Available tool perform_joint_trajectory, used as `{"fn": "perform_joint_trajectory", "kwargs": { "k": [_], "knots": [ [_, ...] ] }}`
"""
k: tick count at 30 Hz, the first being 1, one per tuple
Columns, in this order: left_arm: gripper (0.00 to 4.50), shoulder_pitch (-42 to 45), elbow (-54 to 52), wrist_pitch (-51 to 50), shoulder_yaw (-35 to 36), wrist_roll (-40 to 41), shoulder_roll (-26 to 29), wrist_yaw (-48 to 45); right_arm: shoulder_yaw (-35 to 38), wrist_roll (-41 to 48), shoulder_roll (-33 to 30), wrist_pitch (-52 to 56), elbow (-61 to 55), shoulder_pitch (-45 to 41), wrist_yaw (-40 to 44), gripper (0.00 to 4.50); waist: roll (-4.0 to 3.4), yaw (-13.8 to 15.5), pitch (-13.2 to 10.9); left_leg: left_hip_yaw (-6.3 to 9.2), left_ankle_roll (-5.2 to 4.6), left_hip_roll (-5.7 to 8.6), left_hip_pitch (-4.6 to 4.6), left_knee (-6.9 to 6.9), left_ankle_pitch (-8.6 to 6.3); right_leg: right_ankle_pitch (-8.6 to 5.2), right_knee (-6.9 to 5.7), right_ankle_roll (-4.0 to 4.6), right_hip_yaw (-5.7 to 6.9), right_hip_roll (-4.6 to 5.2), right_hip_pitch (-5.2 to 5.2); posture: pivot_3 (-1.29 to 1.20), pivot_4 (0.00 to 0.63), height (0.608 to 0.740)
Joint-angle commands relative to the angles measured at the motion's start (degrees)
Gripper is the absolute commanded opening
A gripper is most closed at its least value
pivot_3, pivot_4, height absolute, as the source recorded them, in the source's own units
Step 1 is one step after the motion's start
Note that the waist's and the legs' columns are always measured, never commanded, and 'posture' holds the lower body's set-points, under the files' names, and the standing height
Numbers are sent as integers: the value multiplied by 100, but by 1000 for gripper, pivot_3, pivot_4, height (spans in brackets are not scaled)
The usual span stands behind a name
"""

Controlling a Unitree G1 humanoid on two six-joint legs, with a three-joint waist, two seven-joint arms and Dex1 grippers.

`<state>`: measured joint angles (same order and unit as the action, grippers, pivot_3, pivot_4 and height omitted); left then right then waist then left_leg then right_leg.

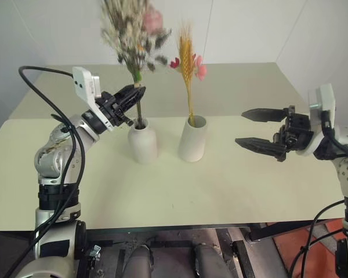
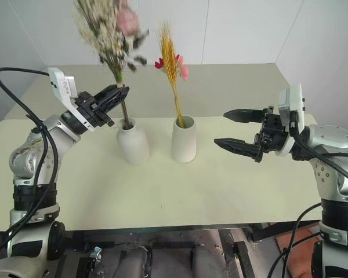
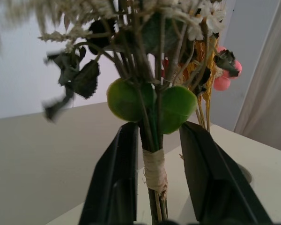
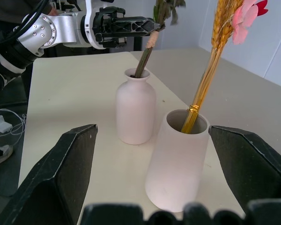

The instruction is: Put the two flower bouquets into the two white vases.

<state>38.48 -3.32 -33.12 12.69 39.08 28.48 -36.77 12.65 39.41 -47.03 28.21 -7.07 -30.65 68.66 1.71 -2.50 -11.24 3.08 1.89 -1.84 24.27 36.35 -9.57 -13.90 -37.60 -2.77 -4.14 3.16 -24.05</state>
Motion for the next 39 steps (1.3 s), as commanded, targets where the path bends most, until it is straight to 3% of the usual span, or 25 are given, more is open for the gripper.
{"fn": "perform_joint_trajectory", "kwargs": {
  "k": [1,7,8,15,21,39],
  "knots": [
    [2496,-262,-607,-228,367,310,290,-5,276,128,-165,-34,-217,45,11,4500,0,-1,0,0,0,0,0,0,0,0,-2,1,0,0,0,0,150,740],
    [4367,-1760,-1807,-1022,1602,1266,1337,-358,337,145,-242,-39,-249,222,29,4500,0,-34,0,-2,0,-4,-3,-5,0,-3,-5,-2,-1,-1,-4,0,150,740],
    [4443,-2085,-1958,-1107,1860,1407,1568,-576,322,134,-243,-52,-237,234,47,4500,0,-47,0,-3,0,-6,-3,-5,0,-6,-3,-8,-2,-1,-6,0,150,740],
    [4443,-3774,-2155,-1252,3346,1739,2738,-2068,161,14,-209,-135,55,66,156,4500,1,27,1,-9,0,-11,-13,-5,0,-16,0,1,4,1,2,0,150,740],
    [4443,-4367,-2006,-1228,4251,1797,3101,-2919,56,-103,-194,-240,374,-108,252,4500,1,17,1,-18,1,-16,-10,-12,-1,-30,1,25,5,2,-9,0,150,740],
    [4443,-4413,-2064,-1340,4461,1953,3232,-3027,30,-354,-242,-365,831,-290,366,4500,1,-2,1,-24,1,-20,-12,-15,-1,-22,-1,12,5,1,-12,0,150,740]
  ]
}}
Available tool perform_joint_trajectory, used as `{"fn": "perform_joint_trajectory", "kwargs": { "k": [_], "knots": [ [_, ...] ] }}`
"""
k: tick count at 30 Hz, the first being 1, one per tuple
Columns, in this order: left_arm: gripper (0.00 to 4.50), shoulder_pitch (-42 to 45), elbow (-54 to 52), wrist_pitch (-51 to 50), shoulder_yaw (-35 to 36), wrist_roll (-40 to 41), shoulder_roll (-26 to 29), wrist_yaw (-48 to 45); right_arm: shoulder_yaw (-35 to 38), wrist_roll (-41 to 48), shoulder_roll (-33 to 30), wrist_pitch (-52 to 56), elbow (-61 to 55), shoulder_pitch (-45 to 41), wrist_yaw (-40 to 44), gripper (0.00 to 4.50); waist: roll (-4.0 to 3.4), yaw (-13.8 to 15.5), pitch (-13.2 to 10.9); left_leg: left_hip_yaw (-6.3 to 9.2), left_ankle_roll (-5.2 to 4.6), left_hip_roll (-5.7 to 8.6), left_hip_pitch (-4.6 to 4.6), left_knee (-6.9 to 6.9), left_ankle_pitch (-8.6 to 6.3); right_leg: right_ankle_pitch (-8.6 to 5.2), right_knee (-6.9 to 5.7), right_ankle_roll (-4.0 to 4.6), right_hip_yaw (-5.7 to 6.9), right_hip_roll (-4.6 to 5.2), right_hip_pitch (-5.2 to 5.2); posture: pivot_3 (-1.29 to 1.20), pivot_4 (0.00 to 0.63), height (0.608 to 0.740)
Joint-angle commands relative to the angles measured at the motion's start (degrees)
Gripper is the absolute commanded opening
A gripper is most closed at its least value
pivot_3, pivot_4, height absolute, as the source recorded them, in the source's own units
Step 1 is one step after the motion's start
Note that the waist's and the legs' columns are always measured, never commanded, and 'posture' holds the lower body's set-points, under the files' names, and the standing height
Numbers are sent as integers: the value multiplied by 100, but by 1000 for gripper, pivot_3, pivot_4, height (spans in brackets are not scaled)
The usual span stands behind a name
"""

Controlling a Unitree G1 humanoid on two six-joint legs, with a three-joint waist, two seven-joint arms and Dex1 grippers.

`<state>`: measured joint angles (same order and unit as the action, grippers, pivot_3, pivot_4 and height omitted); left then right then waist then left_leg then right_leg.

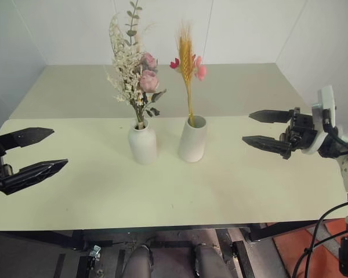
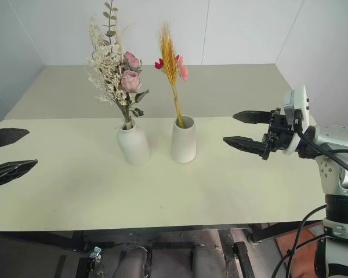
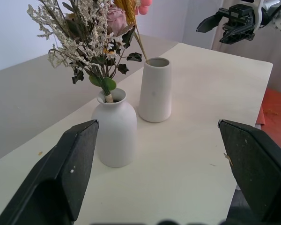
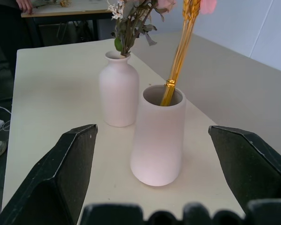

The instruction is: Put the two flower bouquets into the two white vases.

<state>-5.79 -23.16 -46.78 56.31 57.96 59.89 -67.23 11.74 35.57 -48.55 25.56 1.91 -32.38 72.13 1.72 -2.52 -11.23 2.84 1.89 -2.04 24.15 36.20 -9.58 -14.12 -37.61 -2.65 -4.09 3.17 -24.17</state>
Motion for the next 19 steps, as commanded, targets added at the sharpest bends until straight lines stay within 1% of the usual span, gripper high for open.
{"fn": "perform_joint_trajectory", "kwargs": {
  "k": [1,19],
  "knots": [
    [4443,23,-75,43,66,57,85,28,127,20,-97,-94,-79,-105,20,4500,0,0,0,0,0,0,0,0,0,0,0,0,0,0,0,0,150,740],
    [4443,293,48,209,-371,-8,70,55,240,-46,-234,-77,-105,45,-63,4500,0,0,0,-2,0,0,0,0,0,1,0,-1,-1,0,0,0,150,740]
  ]
}}
